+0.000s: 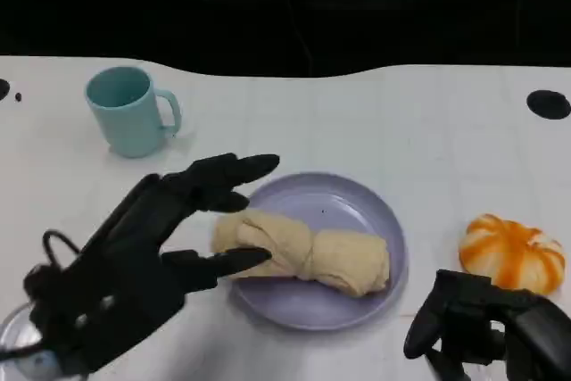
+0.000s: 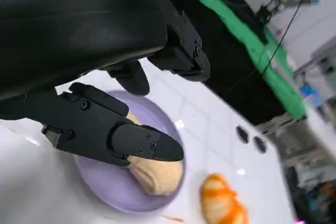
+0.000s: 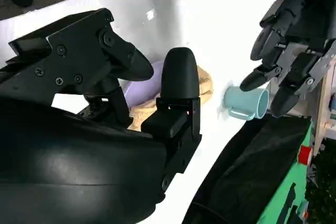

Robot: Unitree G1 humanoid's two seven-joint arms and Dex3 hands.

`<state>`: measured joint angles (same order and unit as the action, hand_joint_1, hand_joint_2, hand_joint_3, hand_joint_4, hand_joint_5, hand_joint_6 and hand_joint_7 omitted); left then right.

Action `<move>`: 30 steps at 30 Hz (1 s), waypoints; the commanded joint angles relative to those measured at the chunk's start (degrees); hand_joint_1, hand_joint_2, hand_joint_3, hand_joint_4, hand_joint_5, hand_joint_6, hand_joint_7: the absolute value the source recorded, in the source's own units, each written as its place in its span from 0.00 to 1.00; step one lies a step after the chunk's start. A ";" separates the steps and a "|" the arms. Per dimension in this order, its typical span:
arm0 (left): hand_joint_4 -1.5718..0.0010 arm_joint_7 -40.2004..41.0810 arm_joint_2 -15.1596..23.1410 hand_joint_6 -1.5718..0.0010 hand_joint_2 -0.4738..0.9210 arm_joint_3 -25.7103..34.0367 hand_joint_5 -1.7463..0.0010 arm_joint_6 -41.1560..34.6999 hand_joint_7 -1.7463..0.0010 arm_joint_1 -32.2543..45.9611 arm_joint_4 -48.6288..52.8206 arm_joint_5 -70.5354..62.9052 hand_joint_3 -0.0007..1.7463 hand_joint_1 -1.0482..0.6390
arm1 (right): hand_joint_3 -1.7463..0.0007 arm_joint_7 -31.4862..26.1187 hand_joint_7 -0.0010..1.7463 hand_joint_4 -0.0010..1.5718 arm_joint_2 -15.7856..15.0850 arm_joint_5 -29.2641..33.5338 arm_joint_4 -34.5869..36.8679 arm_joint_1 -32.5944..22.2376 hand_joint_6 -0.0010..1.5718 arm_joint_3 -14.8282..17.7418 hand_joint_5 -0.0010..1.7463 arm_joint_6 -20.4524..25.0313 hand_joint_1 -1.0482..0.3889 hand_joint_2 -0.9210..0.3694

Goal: Grasp the towel on the left side of the plate with the left hand and place it into the plate.

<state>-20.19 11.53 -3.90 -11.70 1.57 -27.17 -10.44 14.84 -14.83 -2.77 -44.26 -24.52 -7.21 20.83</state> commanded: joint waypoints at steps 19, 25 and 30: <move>0.48 10.13 -12.82 0.50 0.75 9.54 0.02 -29.51 0.17 19.60 -19.30 28.20 0.71 0.59 | 0.41 -0.35 0.78 0.46 -0.13 -0.32 0.56 0.39 0.43 -0.11 0.98 0.23 0.67 0.25; 0.48 10.87 -10.86 0.53 0.73 11.68 0.00 -33.20 0.09 17.96 -17.40 31.14 0.75 0.59 | 0.41 -0.19 0.78 0.46 -0.31 -0.42 0.09 -0.53 0.43 0.02 0.99 -0.10 0.68 0.25; 0.48 12.14 -9.56 0.56 0.73 12.13 0.00 -36.61 0.05 16.25 -16.68 32.35 0.75 0.59 | 0.41 0.06 0.79 0.45 -0.30 -1.03 0.01 -0.66 0.43 0.58 1.00 -0.10 0.68 0.25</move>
<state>-9.17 0.75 8.17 -46.91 18.45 -44.15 21.27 14.56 -14.69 -3.16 -43.87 -24.81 -7.28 21.44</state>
